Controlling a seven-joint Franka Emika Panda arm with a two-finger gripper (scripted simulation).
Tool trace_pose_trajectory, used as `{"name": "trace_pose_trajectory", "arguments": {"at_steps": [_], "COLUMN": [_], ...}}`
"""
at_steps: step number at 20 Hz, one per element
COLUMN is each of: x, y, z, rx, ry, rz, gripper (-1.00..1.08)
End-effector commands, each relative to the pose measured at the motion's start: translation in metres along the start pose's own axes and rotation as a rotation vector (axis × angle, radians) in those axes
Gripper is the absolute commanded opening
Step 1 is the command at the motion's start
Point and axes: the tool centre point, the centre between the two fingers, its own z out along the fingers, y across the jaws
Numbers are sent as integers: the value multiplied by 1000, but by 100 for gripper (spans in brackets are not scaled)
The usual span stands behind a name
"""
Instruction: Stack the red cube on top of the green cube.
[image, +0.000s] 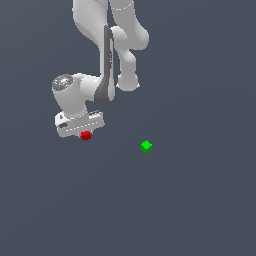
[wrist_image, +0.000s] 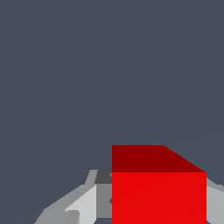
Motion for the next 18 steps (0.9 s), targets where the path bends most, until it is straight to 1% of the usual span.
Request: {"name": "trace_pose_trajectory", "arguments": {"at_steps": [1, 6, 11, 14, 18], "x": [0, 0, 1, 4, 13], "y": [0, 0, -1, -8, -26], "z": [-14, -28, -28, -26, -23], "rx": [0, 0, 0, 0, 0], "ry": [0, 0, 1, 1, 1], "rz": [0, 0, 0, 0, 0], "gripper": [-100, -100, -100, -100, -100]}}
